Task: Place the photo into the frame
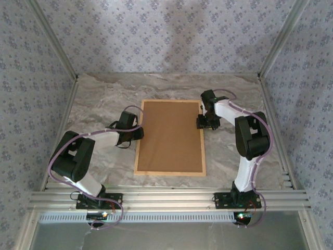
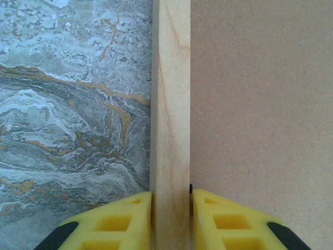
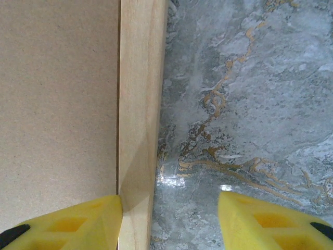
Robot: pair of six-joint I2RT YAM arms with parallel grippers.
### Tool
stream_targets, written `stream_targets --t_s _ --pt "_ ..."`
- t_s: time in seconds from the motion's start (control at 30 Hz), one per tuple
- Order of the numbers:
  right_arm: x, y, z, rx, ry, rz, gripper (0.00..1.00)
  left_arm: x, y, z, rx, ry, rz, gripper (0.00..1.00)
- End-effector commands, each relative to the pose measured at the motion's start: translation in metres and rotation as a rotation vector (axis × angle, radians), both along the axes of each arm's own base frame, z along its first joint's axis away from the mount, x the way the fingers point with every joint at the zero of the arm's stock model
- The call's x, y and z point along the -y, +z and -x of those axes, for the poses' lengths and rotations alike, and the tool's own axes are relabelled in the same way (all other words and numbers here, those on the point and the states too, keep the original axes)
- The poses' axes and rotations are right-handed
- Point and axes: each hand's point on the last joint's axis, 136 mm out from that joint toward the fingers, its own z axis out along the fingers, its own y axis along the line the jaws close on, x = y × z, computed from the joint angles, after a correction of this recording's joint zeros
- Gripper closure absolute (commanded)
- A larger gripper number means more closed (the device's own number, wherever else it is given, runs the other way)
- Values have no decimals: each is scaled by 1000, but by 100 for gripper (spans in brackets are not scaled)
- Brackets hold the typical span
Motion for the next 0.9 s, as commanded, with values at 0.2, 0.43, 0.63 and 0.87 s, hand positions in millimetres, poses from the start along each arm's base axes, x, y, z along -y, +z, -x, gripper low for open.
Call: stream_targets --t_s 0.2,0.43,0.63,0.87 --pt "-2 -18 9 -47 37 39 46 -9 -40 34 -161 -30 -59 75" --pt "-17 -28 22 -75 63 28 45 -9 -41 34 -163 -30 -60 75" --pt "-27 -37 26 -93 87 27 45 -9 -41 34 -164 -31 -57 75" --pt "-35 -41 26 -100 107 27 45 -8 -40 34 -163 -33 -56 75"
